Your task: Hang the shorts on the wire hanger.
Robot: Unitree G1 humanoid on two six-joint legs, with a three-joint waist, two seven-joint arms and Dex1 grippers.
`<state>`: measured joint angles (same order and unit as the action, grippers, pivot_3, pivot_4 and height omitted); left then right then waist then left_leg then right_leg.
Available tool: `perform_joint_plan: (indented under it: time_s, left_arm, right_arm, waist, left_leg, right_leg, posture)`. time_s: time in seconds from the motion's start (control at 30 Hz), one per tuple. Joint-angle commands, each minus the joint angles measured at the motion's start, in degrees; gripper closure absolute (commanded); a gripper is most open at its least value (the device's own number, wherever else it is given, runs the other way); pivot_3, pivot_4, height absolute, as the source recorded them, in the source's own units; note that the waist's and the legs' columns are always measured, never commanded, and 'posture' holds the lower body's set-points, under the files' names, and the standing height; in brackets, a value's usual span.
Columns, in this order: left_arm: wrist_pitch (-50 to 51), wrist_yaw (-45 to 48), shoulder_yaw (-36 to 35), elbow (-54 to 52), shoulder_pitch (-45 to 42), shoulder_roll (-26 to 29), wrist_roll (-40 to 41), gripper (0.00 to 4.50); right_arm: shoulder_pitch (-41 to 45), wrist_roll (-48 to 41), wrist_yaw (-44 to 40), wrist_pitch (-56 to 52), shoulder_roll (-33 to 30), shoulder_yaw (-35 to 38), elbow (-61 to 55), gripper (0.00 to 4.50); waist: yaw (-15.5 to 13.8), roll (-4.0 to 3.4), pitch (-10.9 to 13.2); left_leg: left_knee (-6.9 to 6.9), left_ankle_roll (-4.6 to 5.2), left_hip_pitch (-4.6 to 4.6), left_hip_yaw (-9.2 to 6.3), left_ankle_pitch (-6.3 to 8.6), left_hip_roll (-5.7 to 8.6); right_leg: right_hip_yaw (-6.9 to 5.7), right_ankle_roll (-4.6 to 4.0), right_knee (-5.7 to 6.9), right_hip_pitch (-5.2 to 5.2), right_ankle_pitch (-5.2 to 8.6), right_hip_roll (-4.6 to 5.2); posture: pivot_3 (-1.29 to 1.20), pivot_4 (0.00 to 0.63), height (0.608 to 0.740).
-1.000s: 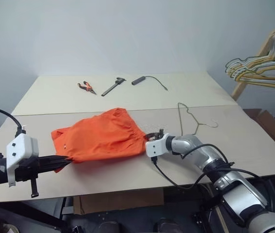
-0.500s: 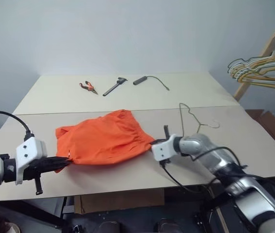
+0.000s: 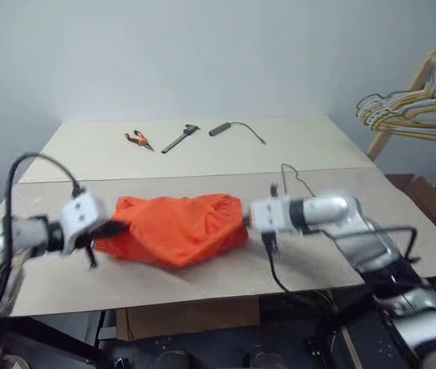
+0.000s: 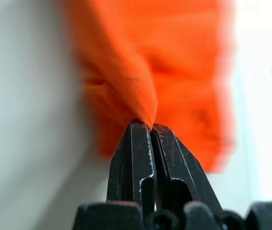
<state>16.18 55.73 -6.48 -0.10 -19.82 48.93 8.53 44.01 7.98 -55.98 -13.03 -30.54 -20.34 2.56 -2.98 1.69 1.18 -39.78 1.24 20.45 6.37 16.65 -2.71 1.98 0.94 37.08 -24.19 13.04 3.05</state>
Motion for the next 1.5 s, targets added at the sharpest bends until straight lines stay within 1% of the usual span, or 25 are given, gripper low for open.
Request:
perform_joint_plan:
  time_s: [0.03,0.1,0.13,0.2,0.23,0.27,0.3,0.37,0.47,0.53,0.6,0.67,0.7,0.73,0.77,0.8,0.83,0.87,0.9,0.97,1.1,1.2,1.27,1.4,1.5]
  left_arm:
    - [-1.3,-15.9,1.9,11.6,-18.6,-3.8,-8.2,4.5]
    - [-3.3,-27.5,1.6,19.0,-29.4,-6.3,-12.7,4.5]
    - [-5.8,-33.7,0.1,22.0,-34.2,-7.3,-13.7,4.5]
    - [-10.2,-40.7,-4.3,24.2,-40.0,-8.9,-11.8,4.5]
    - [-11.0,-41.5,-6.8,23.7,-41.5,-9.6,-9.2,4.5]
    - [-11.2,-40.5,-10.3,21.7,-42.3,-10.4,-4.6,4.5]
    - [-11.7,-38.3,-13.5,18.8,-41.2,-10.0,-0.6,4.5]
    - [-12.4,-35.1,-16.5,14.7,-38.3,-8.8,3.3,4.5]
    - [-10.5,-26.3,-21.4,5.3,-27.7,-6.3,11.5,4.5]
    - [-7.3,-23.1,-23.1,0.5,-21.1,-4.6,15.1,4.5]
    - [-3.6,-16.6,-24.5,-4.6,-12.5,-2.1,19.4,4.5]
    - [0.6,-2.9,-27.0,-12.5,4.9,1.3,24.4,4.5]
    - [1.3,4.0,-27.9,-16.1,14.1,2.8,25.5,4.5]
    - [0.1,9.0,-28.2,-18.5,22.0,3.8,24.6,4.5]
    - [0.2,11.0,-28.0,-20.3,27.5,4.7,23.9,4.5]
    - [0.4,11.7,-27.6,-21.3,31.1,5.2,23.2,4.5]
    - [0.5,11.3,-26.2,-21.7,33.7,5.4,21.4,4.5]
    - [-0.2,10.9,-23.6,-21.6,36.6,5.9,17.9,4.5]
    - [-2.0,10.8,-21.0,-21.0,38.9,6.4,13.9,4.5]
    - [-4.0,10.1,-16.8,-20.3,41.8,7.4,8.3,4.5]
    - [-4.5,10.0,-11.1,-20.8,44.0,8.7,3.4,4.5]
    - [-4.3,11.2,-9.9,-22.5,44.5,8.2,4.8,4.5]
    - [-3.6,12.8,-9.9,-24.2,45.4,8.1,6.8,4.5]
    - [-2.9,16.5,-10.0,-26.7,48.5,9.1,9.2,4.5]
    - [-2.7,17.4,-9.7,-27.2,50.6,9.8,8.1,4.5]
  right_arm:
    - [14.6,5.5,20.7,-0.6,6.8,5.6,16.2,4.46]
    - [22.7,9.3,36.2,3.8,8.9,7.5,26.2,4.46]
    - [26.2,10.5,44.3,6.9,9.5,9.1,30.2,4.46]
    - [30.3,11.0,54.6,12.4,9.8,11.8,34.6,4.46]
    - [31.2,10.8,57.1,14.8,9.6,12.6,35.5,4.46]
    - [31.3,10.7,58.7,17.2,9.2,13.3,35.2,4.46]
    - [30.2,10.2,58.8,19.5,8.6,13.8,33.3,4.46]
    - [28.1,9.9,58.6,22.6,7.8,14.1,30.6,4.46]
    - [20.2,10.5,54.6,25.5,6.1,12.4,22.5,4.46]
    - [15.2,10.7,50.0,25.4,4.7,10.9,17.7,4.46]
    - [9.8,10.2,43.5,26.1,2.7,8.7,13.0,4.46]
    - [0.8,9.4,32.3,26.3,-1.0,3.7,7.9,4.46]
    - [-3.2,10.0,28.0,26.5,-2.8,1.1,6.4,4.46]
    - [-6.6,11.0,25.1,27.3,-4.2,-1.1,5.4,4.46]
    - [-8.9,12.8,23.3,27.9,-5.4,-2.9,5.0,4.46]
    - [-10.5,14.3,21.9,28.3,-6.3,-4.2,4.8,4.46]
    - [-11.8,16.2,21.3,30.0,-7.2,-5.7,5.0,4.46]
    - [-13.4,16.8,19.7,29.7,-7.4,-6.8,4.5,4.46]
    - [-14.5,17.4,18.2,30.6,-8.2,-7.8,4.0,4.46]
    - [-15.7,17.7,15.4,31.4,-9.3,-8.8,2.3,4.46]
    - [-16.4,15.3,8.0,28.7,-11.6,-8.1,-2.9,4.46]
    - [-17.2,13.8,2.1,28.0,-15.0,-7.5,-7.1,4.46]
    - [-17.8,12.7,-0.9,27.2,-16.9,-6.9,-9.6,4.46]
    - [-18.9,10.8,-4.3,27.5,-19.1,-6.3,-12.0,4.46]
    - [-19.8,10.4,-5.0,27.8,-19.0,-6.1,-11.9,4.46]
  waist:
    - [-0.3,0.06,0.0]
    - [-0.6,0.13,-0.1]
    - [-0.6,0.13,-0.1]
    - [-0.6,0.19,-0.1]
    - [-0.5,0.19,-0.1]
    - [-0.2,0.2,-0.1]
    - [0.4,0.19,-0.1]
    - [1.9,0.18,-0.1]
    - [4.3,0.16,-0.2]
    - [5.1,0.16,-0.2]
    - [5.7,0.15,-0.1]
    - [6.1,0.13,-0.1]
    - [6.2,0.11,-0.1]
    - [6.5,0.08,-0.1]
    - [6.2,0.07,0.0]
    - [5.9,0.14,0.1]
    - [5.5,0.24,0.2]
    - [5.0,0.24,0.2]
    - [4.5,0.2,0.3]
    - [3.5,-0.03,0.2]
    - [2.5,0.16,0.1]
    - [2.1,0.19,0.1]
    - [1.8,0.18,0.1]
    - [2.0,0.19,0.1]
    - [2.3,0.23,0.1]
  left_leg:
    - [0.03,-0.12,0.27,-0.04,-0.07,-0.02]
    - [0.06,-0.4,0.61,-0.06,-0.2,-0.02]
    - [0.08,-0.89,0.97,-0.06,-0.48,-0.01]
    - [0.16,-1.0,1.79,-0.11,-0.54,0.01]
    - [0.22,-1.02,2.01,-0.08,-0.54,0.11]
    - [0.42,-1.02,2.09,-0.08,-0.54,0.22]
    - [0.68,-1.02,2.07,-0.07,-0.54,0.3]
    - [0.98,-0.99,1.95,-0.06,-0.5,0.34]
    - [1.07,-0.96,1.86,-0.09,-0.45,0.28]
    - [0.95,-0.96,1.86,-0.07,-0.45,0.2]
    - [0.69,-0.98,1.98,-0.03,-0.47,0.15]
    - [0.58,-0.98,1.78,0.01,-0.54,0.02]
    - [0.58,-0.92,1.49,0.05,-0.5,0.0]
    - [0.64,-0.61,1.09,0.07,-0.31,-0.06]
    - [0.83,-0.33,0.52,0.09,-0.12,-0.13]
    - [0.84,-0.23,0.02,0.12,-0.02,-0.15]
    - [0.83,-0.23,-0.27,0.17,-0.01,-0.18]
    - [0.79,-0.3,-0.28,0.17,-0.08,-0.2]
    - [0.79,-0.35,-0.29,0.1,-0.25,-0.18]
    - [0.85,-0.4,-0.74,0.13,-0.33,-0.15]
    - [0.86,-0.37,-0.7,0.12,-0.34,-0.18]
    - [0.86,-0.41,-0.48,0.13,-0.25,-0.2]
    - [0.84,-0.31,-0.25,0.11,-0.17,-0.17]
    - [0.84,-0.23,-0.22,0.12,-0.04,-0.18]
    - [0.84,-0.2,-0.25,0.13,-0.01,-0.18]
  right_leg:
    - [0.0,-0.05,-0.08,-0.19,-0.1,-0.09]
    - [-0.01,-0.06,-0.05,-0.53,-0.16,-0.11]
    - [0.01,-0.08,0.06,-0.89,-0.19,-0.1]
    - [-0.06,-0.05,-0.01,-1.61,-0.22,-0.07]
    - [-0.09,-0.05,0.05,-2.0,-0.22,0.04]
    - [-0.14,-0.05,0.02,-2.13,-0.21,0.13]
    - [-0.52,-0.06,-0.05,-2.18,-0.21,0.32]
    - [-1.17,-0.07,-0.2,-2.16,-0.21,0.53]
    - [-1.46,-0.06,-0.32,-2.06,-0.21,0.56]
    - [-1.49,-0.06,-0.35,-1.98,-0.19,0.56]
    - [-1.45,-0.06,-0.4,-1.97,-0.19,0.54]
    - [-1.28,-0.18,-0.29,-1.82,-0.33,0.42]
    - [-1.2,-0.19,-0.32,-1.57,-0.31,0.4]
    - [-1.18,-0.22,-0.41,-1.25,-0.27,0.39]
    - [-1.17,-0.3,-0.48,-0.76,-0.18,0.4]
    - [-1.24,-0.33,-0.42,-0.27,-0.04,0.46]
    - [-1.27,-0.39,-0.42,-0.09,0.08,0.47]
    - [-1.28,-0.54,-0.36,-0.1,0.37,0.4]
    - [-1.32,-0.51,-0.28,-0.1,0.45,0.4]
    - [-1.22,-0.53,-0.14,0.15,0.45,0.4]
    - [-1.18,-0.58,-0.01,0.02,0.46,0.33]
    - [-1.2,-0.76,-0.03,-0.12,0.17,0.32]
    - [-1.26,-0.66,-0.13,-0.24,0.14,0.37]
    - [-1.25,-0.62,-0.3,-0.21,0.17,0.36]
    - [-1.26,-0.59,-0.3,-0.18,0.2,0.35]
  posture:
    - [0.12,0.0,0.74]
    - [0.11,0.0,0.74]
    - [0.11,0.0,0.74]
    - [0.1,0.0,0.74]
    - [0.1,0.0,0.74]
    - [0.1,0.0,0.74]
    - [0.09,0.0,0.74]
    - [0.09,0.0,0.74]
    - [0.1,0.0,0.74]
    - [0.11,0.0,0.74]
    - [0.11,0.0,0.74]
    - [0.11,0.0,0.74]
    - [0.11,0.0,0.74]
    - [0.11,0.0,0.74]
    - [0.11,0.0,0.74]
    - [0.11,0.0,0.74]
    - [0.11,0.0,0.74]
    - [0.11,0.0,0.74]
    - [0.12,0.0,0.74]
    - [0.12,0.0,0.74]
    - [0.11,0.0,0.74]
    - [0.1,0.0,0.74]
    - [0.1,0.0,0.74]
    - [0.08,0.0,0.74]
    - [0.08,0.0,0.74]
